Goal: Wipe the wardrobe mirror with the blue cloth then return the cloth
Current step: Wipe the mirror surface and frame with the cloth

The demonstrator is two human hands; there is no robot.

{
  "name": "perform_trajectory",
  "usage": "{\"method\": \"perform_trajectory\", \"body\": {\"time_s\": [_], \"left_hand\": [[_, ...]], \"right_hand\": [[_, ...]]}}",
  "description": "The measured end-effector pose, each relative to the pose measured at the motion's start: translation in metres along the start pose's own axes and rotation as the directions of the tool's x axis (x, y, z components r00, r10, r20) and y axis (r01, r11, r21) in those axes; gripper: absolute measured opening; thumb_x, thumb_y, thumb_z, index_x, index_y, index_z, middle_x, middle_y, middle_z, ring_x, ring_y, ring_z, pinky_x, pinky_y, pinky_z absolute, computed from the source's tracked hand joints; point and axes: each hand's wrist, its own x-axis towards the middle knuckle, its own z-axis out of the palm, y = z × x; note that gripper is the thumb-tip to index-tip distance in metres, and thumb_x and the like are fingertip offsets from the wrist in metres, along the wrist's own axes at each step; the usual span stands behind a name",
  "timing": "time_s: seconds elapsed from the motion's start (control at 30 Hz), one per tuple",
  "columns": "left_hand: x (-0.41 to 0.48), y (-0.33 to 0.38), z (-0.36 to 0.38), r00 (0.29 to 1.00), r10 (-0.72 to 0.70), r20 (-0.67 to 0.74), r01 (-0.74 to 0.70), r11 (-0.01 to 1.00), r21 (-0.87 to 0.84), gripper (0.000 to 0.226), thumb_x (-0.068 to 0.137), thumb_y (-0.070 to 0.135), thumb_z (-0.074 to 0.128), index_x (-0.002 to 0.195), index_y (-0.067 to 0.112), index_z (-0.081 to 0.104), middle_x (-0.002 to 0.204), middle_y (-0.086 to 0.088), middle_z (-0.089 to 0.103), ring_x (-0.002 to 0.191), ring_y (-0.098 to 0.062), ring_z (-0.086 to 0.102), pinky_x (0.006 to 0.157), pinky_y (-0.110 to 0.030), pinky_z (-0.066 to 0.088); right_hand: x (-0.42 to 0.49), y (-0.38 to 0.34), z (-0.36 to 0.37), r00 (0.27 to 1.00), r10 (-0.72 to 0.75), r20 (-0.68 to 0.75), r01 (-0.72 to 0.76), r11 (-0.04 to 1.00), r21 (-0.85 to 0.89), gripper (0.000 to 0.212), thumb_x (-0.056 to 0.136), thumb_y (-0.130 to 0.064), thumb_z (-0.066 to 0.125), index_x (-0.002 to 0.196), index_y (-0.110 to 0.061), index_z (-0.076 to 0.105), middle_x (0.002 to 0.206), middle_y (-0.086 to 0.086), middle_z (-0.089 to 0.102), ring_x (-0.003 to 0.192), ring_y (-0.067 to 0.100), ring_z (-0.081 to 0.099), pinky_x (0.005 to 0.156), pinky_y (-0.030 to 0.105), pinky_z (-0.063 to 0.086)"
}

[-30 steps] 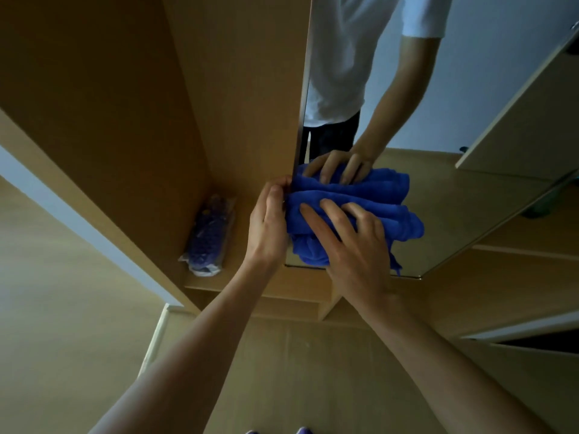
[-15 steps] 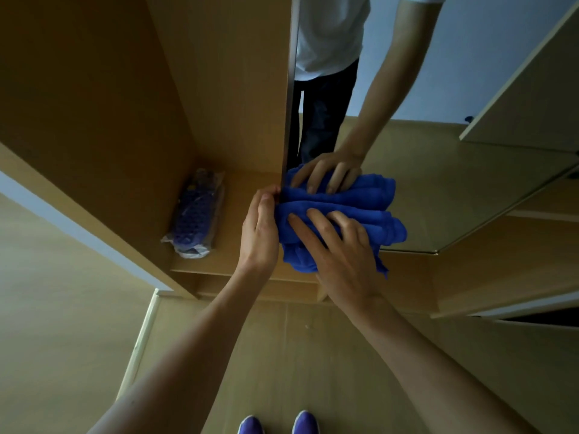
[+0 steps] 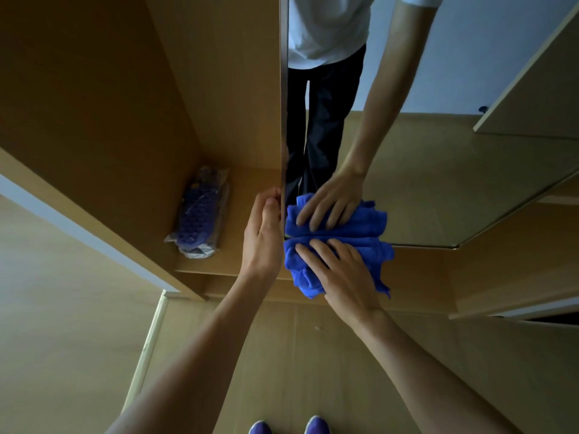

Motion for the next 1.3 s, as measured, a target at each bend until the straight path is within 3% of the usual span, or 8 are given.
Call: {"method": "perform_trajectory", "body": {"time_s": [0.23,0.33,0.53,0.63,0.8,0.97,1.17,1.3], "left_hand": [[-0.009,0.013,-0.005,0.999,-0.016,0.041,0.012,0.996,0.093,0.021,0.102,0.029,0.045,0.113,0.032,0.062,0.096,0.016,0.066,0.094,-0.004,0.061,0.090,-0.032,0.048],[-0.019,0.031,-0.009,0.996,0.018,0.084,-0.033,0.984,0.177,0.027,0.103,0.024,0.047,0.123,0.035,0.060,0.107,0.018,0.067,0.099,0.003,0.061,0.087,-0.028,0.049],[-0.027,0.084,-0.008,0.983,0.143,0.116,-0.171,0.943,0.286,0.045,0.096,0.027,0.049,0.140,0.036,0.046,0.129,0.013,0.057,0.121,-0.008,0.053,0.100,-0.040,0.046],[-0.046,0.112,-0.005,0.973,0.222,0.069,-0.232,0.910,0.344,0.052,0.097,0.012,0.052,0.145,0.024,0.038,0.130,0.011,0.045,0.123,-0.010,0.043,0.097,-0.031,0.039],[-0.082,0.143,-0.005,0.931,0.355,0.086,-0.359,0.846,0.393,0.041,0.098,0.014,0.055,0.137,0.023,0.044,0.120,0.012,0.045,0.110,-0.003,0.045,0.085,-0.021,0.038],[-0.101,0.184,-0.010,0.818,0.447,0.363,-0.568,0.725,0.389,0.045,0.104,0.041,0.043,0.146,0.025,0.044,0.141,0.014,0.044,0.131,-0.002,0.042,0.106,-0.030,0.044],[-0.105,0.244,-0.016,0.654,0.487,0.579,-0.754,0.484,0.444,0.091,0.085,0.082,0.040,0.157,0.027,0.026,0.165,0.015,0.013,0.153,-0.002,0.007,0.126,-0.033,0.019],[-0.105,0.285,-0.012,0.540,0.608,0.581,-0.839,0.336,0.428,0.092,0.084,0.067,0.056,0.157,0.022,0.025,0.165,0.007,0.017,0.154,-0.009,0.010,0.126,-0.039,0.021]], "right_hand": [[0.004,0.009,-0.026,0.984,0.028,0.178,-0.054,0.988,0.144,0.073,0.075,-0.006,0.073,0.141,-0.025,0.050,0.130,-0.005,0.059,0.115,0.022,0.055,0.099,0.037,0.045],[0.009,0.016,-0.055,0.978,0.034,0.205,-0.062,0.989,0.135,0.068,0.079,-0.011,0.066,0.143,-0.026,0.047,0.132,-0.007,0.057,0.116,0.020,0.054,0.099,0.036,0.044],[0.022,0.020,-0.132,0.988,0.040,0.149,-0.057,0.992,0.110,0.068,0.076,-0.012,0.052,0.143,-0.020,0.047,0.131,-0.006,0.058,0.111,0.020,0.054,0.094,0.037,0.046],[0.027,0.018,-0.168,0.991,0.090,0.102,-0.102,0.987,0.124,0.073,0.068,-0.005,0.071,0.137,-0.016,0.050,0.122,-0.003,0.061,0.108,0.020,0.056,0.093,0.035,0.048],[0.037,0.013,-0.225,0.994,0.102,0.049,-0.108,0.985,0.135,0.059,0.073,0.003,0.062,0.129,-0.012,0.052,0.118,0.001,0.060,0.107,0.022,0.057,0.090,0.035,0.050],[0.046,0.003,-0.290,0.992,0.123,-0.041,-0.119,0.990,0.077,0.071,0.067,0.006,0.071,0.135,-0.007,0.052,0.129,0.007,0.061,0.117,0.024,0.056,0.095,0.035,0.053],[0.062,0.000,-0.365,0.985,0.097,-0.140,-0.104,0.994,-0.044,0.064,0.072,-0.001,0.075,0.131,-0.008,0.054,0.124,0.007,0.063,0.111,0.023,0.060,0.090,0.033,0.053],[0.075,0.005,-0.413,0.977,0.040,-0.212,-0.065,0.992,-0.109,0.054,0.075,0.003,0.070,0.127,-0.003,0.057,0.117,0.012,0.063,0.104,0.028,0.061,0.086,0.042,0.054]]}}
